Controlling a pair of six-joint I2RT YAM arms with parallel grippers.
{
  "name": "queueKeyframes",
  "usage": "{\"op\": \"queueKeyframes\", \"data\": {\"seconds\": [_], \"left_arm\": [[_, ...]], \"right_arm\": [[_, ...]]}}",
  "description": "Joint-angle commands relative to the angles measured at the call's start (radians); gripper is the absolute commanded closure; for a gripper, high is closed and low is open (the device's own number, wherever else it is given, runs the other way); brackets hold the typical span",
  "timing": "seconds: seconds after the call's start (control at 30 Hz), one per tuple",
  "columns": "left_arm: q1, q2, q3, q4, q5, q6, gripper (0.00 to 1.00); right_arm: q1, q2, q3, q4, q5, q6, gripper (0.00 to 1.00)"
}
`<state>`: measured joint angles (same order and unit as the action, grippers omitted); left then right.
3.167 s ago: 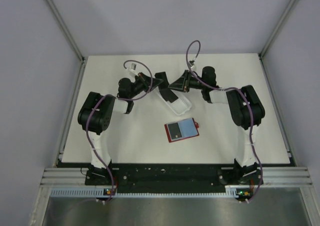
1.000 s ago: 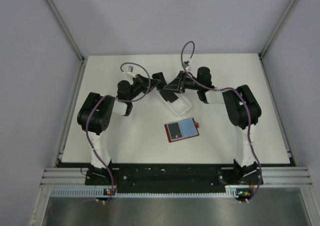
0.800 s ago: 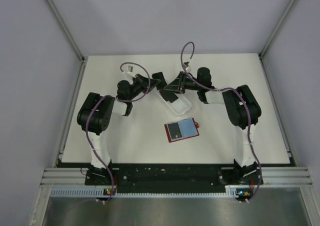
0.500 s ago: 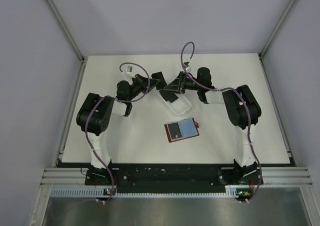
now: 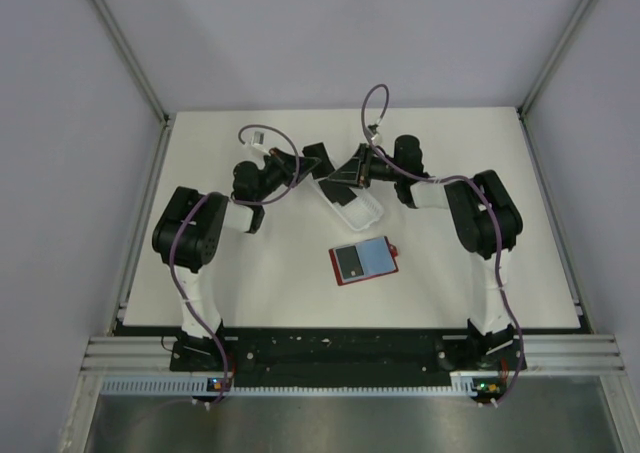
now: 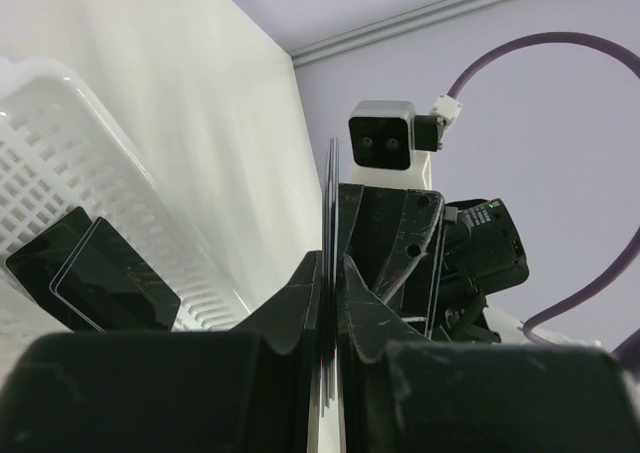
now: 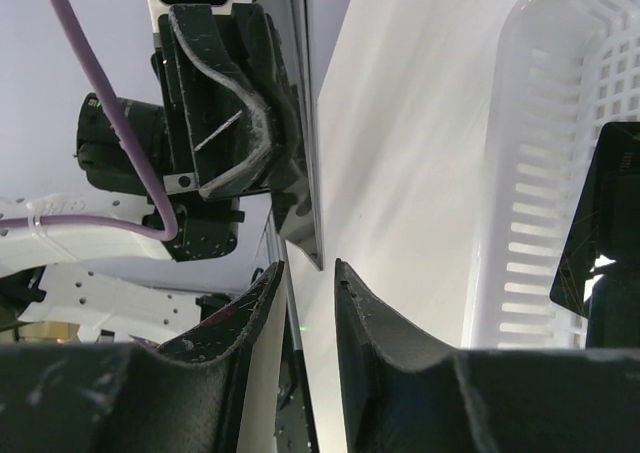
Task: Put the credit cards into the card holder
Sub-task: Pick up the credit card from the storage box.
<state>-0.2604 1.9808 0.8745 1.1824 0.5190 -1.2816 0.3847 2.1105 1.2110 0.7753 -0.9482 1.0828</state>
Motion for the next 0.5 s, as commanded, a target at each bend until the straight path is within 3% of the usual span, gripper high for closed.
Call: {"op": "queueKeyframes", "data": {"seconds": [0.0,0.47], "left_arm": [[0.0,-0.066,0.0,0.092,0.016,-0.015,1.0],[0.0,-0.053,-0.022,0.125,0.021,-0.033,1.0]], "right_arm": [[0.008,-0.006,0.004,0.024,0.015,-0.034,0.73],[0.002,-0.001,0.016,0.071,0.015,-0.001,0.74]]}}
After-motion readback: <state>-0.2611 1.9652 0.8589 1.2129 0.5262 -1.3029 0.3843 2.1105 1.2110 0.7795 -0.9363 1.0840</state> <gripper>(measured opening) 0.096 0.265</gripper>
